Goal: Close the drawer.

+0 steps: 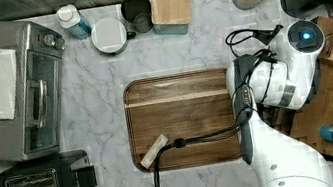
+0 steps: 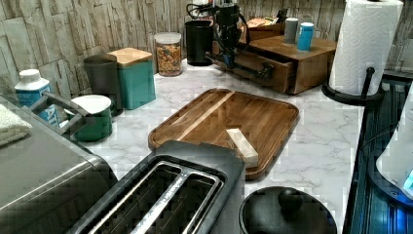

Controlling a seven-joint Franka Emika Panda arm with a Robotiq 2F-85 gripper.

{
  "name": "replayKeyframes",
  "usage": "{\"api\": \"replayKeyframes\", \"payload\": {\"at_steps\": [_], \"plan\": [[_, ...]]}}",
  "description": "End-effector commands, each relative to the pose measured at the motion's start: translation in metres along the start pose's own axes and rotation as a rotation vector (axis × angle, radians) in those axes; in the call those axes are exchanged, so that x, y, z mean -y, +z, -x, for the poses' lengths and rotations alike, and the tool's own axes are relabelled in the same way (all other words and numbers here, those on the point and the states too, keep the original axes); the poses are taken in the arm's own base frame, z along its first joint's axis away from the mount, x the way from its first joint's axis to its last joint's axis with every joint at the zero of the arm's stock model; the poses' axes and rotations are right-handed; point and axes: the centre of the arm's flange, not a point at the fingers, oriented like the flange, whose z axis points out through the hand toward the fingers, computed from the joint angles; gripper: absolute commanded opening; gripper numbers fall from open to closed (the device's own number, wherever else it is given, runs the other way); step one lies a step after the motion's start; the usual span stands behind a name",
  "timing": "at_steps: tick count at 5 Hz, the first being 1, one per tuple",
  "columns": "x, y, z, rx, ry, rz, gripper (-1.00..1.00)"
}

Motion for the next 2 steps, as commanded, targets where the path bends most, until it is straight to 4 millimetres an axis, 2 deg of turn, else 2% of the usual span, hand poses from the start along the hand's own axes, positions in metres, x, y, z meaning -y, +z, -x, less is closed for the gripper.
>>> {"api": "replayKeyframes", "payload": {"at_steps": [1, 2], "plan": [[-0.2164, -0.0318, 0.0695, -0.081, 0.281, 0.294, -1.0], [-0.2079, -0.034, 0.0709, -0.077, 0.288, 0.258, -1.0]]}}
